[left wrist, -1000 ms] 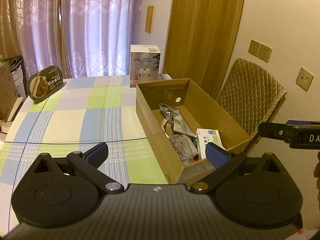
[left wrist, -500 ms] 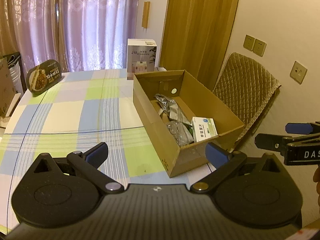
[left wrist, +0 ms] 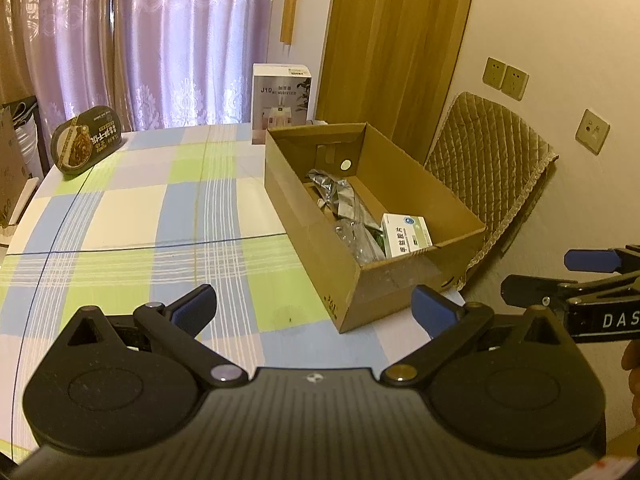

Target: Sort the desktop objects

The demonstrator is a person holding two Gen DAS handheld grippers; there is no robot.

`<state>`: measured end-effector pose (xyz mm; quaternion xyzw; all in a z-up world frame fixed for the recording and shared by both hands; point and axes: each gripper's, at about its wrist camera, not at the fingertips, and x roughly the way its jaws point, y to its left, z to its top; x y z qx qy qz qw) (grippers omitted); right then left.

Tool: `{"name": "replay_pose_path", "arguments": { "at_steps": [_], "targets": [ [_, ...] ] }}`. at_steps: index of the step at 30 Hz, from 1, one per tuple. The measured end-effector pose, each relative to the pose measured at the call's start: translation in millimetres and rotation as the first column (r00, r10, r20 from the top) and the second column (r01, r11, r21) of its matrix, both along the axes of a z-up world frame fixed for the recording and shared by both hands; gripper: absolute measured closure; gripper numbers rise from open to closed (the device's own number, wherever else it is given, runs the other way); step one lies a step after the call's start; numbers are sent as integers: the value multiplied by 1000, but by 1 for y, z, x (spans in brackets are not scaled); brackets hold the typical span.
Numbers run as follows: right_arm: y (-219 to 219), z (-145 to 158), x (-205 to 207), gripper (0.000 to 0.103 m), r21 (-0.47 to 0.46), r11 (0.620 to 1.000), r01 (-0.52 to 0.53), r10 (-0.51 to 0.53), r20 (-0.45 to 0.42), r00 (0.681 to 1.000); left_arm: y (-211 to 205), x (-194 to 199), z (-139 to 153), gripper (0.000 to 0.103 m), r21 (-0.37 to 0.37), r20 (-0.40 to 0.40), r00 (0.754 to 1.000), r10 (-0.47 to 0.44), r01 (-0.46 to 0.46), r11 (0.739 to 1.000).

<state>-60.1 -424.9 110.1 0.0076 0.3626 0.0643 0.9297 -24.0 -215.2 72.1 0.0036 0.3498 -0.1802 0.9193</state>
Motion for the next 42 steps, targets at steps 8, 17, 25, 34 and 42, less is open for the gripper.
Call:
{"name": "replay_pose_path", "arguments": {
  "at_steps": [8,17,25,34,42],
  "targets": [
    [1,-2,-3,2,10,1000,-5,5,-4,1000,1,-5,-3,1,7,-12,1000,-2,2,1000],
    [0,-6,-6,2,19,1000,0,0,-14,1000,-1,-9,-5,1,19,-17,1000,-2,2,1000],
    [-1,-10,-8,2,20,1000,6,-6,-21,1000,-1,-10,-10,1,18,-29,1000,0,0,1000],
    [-1,-11,-7,2,18,1000,8,-7,-25,1000,-1,-8,-13,1,20,-36,999,6,-5,1000],
    [0,-12,-6,2,17,1000,7,-6,-28,1000,0,-7,-16,1,18,-39,999,13,-12,1000]
  ]
}}
